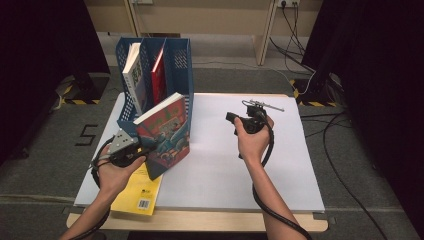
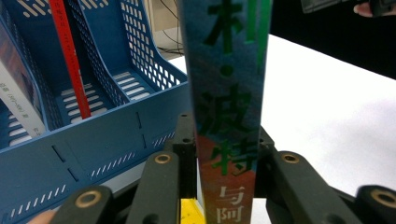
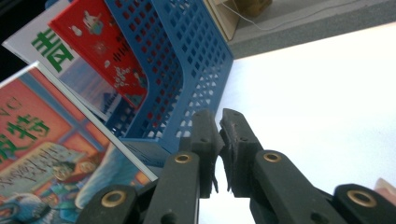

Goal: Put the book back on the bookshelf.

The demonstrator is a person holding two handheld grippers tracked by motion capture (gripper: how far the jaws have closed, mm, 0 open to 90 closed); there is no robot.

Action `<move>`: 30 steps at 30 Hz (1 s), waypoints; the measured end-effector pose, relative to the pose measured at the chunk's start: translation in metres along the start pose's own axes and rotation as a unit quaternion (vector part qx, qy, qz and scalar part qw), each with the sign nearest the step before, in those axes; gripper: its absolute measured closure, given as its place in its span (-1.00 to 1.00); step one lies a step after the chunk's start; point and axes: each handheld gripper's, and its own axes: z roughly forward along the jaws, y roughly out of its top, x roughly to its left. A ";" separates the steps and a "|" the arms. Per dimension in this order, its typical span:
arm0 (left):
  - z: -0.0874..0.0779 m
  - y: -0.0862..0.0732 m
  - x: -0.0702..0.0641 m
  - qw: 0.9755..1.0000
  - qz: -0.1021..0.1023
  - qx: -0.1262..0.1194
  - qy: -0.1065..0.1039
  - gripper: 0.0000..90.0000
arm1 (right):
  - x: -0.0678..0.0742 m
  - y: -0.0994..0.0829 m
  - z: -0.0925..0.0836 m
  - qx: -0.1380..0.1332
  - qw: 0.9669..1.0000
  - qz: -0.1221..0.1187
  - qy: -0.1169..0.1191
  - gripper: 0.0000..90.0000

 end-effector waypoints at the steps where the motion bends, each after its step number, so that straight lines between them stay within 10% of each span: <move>1: 0.000 0.000 0.000 1.000 0.003 -0.001 0.000 0.58 | -0.001 -0.001 0.000 0.001 1.000 0.000 -0.001 0.86; 30: 0.009 0.011 -0.010 0.998 -0.005 -0.062 0.021 0.56 | 0.014 -0.008 0.007 0.025 0.999 -0.018 0.023 0.83</move>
